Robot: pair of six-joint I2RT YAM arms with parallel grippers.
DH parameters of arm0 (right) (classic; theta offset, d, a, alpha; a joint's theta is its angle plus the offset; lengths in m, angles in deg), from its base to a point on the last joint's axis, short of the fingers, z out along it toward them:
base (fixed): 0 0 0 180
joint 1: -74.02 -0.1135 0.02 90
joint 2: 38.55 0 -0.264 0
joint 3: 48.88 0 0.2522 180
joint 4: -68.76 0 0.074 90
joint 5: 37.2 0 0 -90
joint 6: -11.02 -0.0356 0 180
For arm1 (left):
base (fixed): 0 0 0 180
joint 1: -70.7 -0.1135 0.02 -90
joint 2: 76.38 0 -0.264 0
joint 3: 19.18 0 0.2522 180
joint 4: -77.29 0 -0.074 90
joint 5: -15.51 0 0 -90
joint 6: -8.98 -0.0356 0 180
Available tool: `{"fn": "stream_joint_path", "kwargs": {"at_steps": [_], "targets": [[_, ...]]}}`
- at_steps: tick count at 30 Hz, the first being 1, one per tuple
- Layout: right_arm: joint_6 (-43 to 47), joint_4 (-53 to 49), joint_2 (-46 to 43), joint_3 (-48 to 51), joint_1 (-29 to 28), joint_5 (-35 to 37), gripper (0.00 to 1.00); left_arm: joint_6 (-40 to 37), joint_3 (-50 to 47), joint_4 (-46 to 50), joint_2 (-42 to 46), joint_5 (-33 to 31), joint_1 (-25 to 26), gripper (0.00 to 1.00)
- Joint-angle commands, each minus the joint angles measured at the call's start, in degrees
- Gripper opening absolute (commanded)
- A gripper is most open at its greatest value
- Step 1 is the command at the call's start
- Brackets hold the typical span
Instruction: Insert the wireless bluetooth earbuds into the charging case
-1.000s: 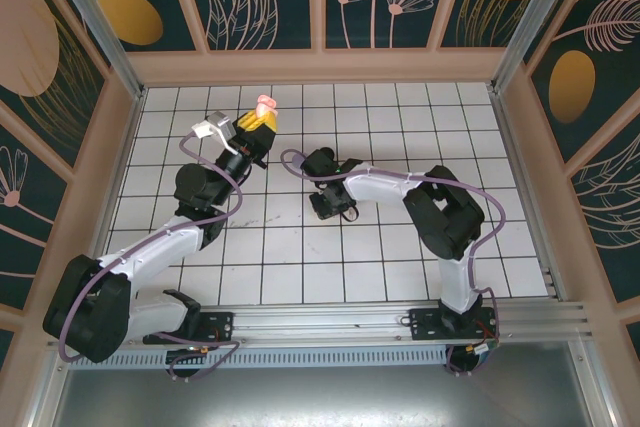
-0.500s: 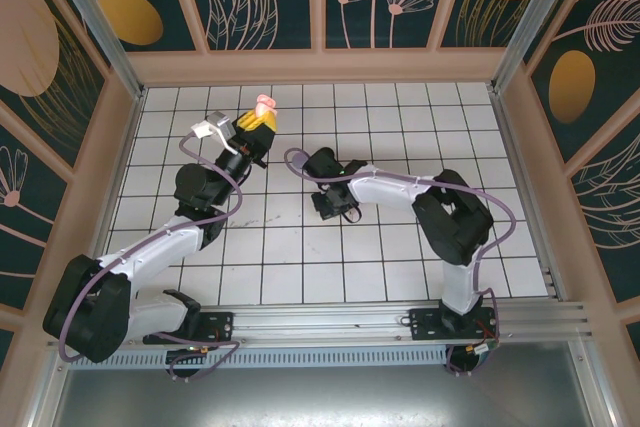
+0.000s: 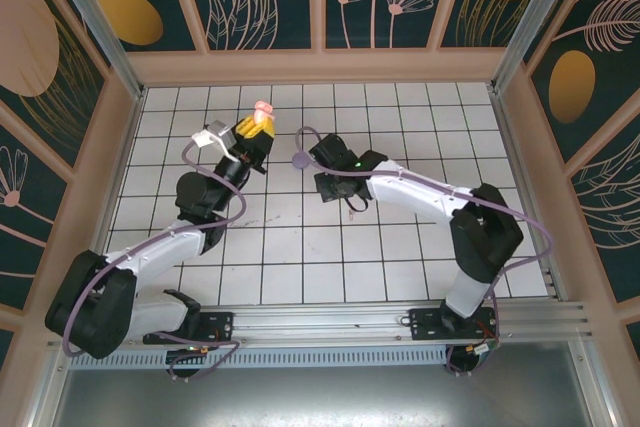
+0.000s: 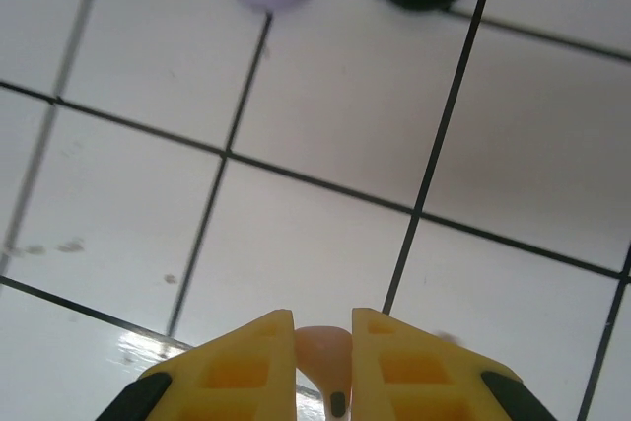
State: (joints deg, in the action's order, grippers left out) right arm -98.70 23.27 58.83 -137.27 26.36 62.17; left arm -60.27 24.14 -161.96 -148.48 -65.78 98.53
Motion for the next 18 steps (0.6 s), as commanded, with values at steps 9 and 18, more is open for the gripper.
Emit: {"fn": "stream_joint_path", "kwargs": {"at_steps": [9, 18], "targets": [[-0.8, -2.2, -9.2, -12.9, 0.9, 4.2, 0.17, -12.9, -4.2, -8.9, -2.3, 6.0, 0.3, 0.00], [-0.4, 2.1, -13.2, -18.0, 0.9, 4.3, 0.17, -9.9, -2.8, -12.0, -5.4, 14.3, 0.3, 0.00]]}}
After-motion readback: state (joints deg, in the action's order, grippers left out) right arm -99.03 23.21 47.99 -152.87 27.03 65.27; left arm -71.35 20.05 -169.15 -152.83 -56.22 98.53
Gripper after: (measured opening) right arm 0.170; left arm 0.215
